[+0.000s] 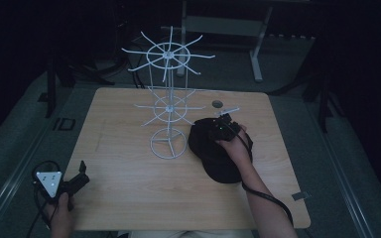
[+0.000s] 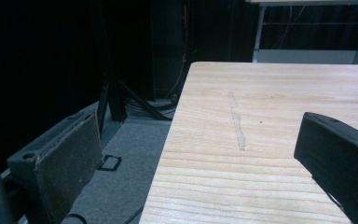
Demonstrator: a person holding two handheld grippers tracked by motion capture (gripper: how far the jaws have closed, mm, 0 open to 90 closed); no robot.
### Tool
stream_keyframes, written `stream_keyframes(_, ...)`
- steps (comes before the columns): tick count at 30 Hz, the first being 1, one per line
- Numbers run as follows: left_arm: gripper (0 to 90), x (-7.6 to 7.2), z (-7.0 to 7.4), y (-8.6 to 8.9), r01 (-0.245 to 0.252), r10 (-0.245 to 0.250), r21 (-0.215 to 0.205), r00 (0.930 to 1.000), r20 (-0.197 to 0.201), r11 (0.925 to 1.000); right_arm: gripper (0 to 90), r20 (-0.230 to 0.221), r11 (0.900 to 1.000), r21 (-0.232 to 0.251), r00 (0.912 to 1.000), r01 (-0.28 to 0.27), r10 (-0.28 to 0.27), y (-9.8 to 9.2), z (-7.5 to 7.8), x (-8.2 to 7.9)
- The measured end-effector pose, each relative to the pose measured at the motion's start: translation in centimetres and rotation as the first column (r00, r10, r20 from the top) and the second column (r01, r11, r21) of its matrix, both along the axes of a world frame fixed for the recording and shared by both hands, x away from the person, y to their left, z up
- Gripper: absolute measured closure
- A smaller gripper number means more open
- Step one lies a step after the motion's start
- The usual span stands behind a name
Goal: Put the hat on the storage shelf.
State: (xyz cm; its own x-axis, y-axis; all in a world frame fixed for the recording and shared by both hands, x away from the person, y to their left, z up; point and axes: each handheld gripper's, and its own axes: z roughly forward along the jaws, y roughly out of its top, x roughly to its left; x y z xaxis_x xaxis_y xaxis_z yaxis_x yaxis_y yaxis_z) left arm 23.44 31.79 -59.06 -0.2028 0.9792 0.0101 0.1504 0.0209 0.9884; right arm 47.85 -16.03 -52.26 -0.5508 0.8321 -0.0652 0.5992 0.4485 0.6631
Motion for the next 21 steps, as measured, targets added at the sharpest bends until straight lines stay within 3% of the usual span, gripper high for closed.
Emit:
stream_keyframes(7, 1.3, 0.0, 0.0, 0.0, 0.001, -0.001, 0.0, 1.0, 0.0, 1.0, 33.3, -0.091, 0.999, -0.041, 0.9958, -0.012, 0.009, 0.7, -0.9, 0.7)
stream_keyframes(12, 1.3, 0.0, 0.0, 0.0, 0.001, -0.001, 0.0, 1.0, 0.0, 1.0, 44.4, -0.162, 0.994, -0.089, 0.9857, -0.061, 0.046, 1.6, -1.9, 0.8)
stream_keyframes(14, 1.3, 0.0, 0.0, 0.0, 0.001, -0.001, -0.001, 1.0, 0.0, 1.0, 49.7, -0.148, 0.99, -0.121, 0.9872, -0.076, 0.058, 1.9, -2.0, 0.7)
stream_keyframes(16, 1.3, 0.0, 0.0, 0.0, 0.0, 0.0, -0.001, 1.0, 0.0, 1.0, 64.7, -0.14, 0.99, -0.126, 0.989, -0.065, 0.047, 1.9, -1.9, 0.6)
stream_keyframes(21, 1.3, 0.0, 0.0, 0.0, 0.001, -0.001, -0.003, 1.0, -0.001, 1.0, 71.4, -0.07, 0.992, -0.116, 0.9964, -0.055, 0.047, 1.8, -1.3, 0.0)
